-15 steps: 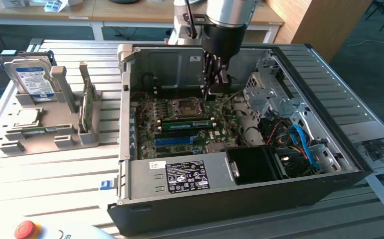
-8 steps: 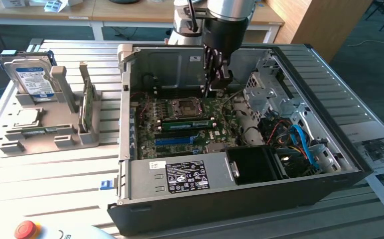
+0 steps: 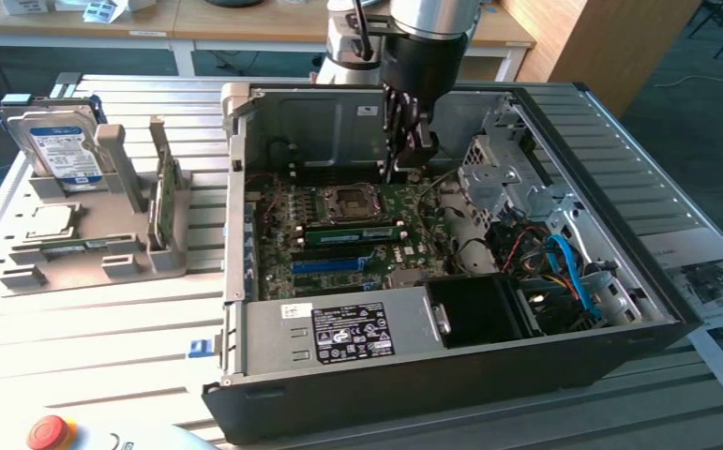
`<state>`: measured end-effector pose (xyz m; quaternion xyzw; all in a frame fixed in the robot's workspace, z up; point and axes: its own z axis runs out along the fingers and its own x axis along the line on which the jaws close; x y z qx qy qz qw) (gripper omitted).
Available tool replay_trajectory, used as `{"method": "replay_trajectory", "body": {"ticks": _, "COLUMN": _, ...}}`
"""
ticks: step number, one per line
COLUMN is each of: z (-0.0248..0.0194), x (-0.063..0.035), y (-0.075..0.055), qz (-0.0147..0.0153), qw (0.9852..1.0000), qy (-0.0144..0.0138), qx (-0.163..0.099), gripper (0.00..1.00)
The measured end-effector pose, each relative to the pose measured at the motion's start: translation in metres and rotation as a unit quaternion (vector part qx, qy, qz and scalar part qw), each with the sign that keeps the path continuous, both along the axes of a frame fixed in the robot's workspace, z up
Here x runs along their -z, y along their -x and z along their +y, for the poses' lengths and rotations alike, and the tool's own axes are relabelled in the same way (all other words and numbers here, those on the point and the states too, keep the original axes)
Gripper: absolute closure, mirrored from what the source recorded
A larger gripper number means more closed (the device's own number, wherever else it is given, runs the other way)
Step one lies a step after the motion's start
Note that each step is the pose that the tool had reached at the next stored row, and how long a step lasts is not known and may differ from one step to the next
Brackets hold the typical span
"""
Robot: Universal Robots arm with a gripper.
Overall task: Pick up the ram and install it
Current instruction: 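Press down the ram until it locks into place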
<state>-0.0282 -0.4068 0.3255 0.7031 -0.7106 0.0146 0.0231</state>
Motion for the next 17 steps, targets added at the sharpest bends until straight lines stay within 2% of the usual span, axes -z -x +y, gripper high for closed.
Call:
{"method": "replay_trajectory", "body": {"ticks": 5, "z": 0.0000, "x": 0.0000, "y": 0.0000, "qz": 0.0000, "qw": 1.0000, "qy": 0.0000, "qx": 0.000, "gripper": 0.76}}
{"method": "replay_trajectory", "body": {"ticks": 6, "z": 0.0000, "x": 0.0000, "y": 0.0000, "qz": 0.0000, "qw": 1.0000, "qy": 0.0000, "qx": 0.000, "gripper": 0.83}}
{"method": "replay_trajectory", "body": {"ticks": 7, "z": 0.0000, "x": 0.0000, "y": 0.0000, "qz": 0.0000, "qw": 1.0000, "qy": 0.0000, "qx": 0.000, "gripper": 0.83}}
{"method": "replay_trajectory", "body": {"ticks": 8, "z": 0.0000, "x": 0.0000, "y": 0.0000, "qz": 0.0000, "qw": 1.0000, "qy": 0.0000, "qx": 0.000, "gripper": 0.89}}
{"method": "replay_trajectory", "body": {"ticks": 17, "z": 0.0000, "x": 0.0000, "y": -0.0002, "qz": 0.0000, "qw": 1.0000, "qy": 0.0000, "qx": 0.000, "gripper": 0.90}}
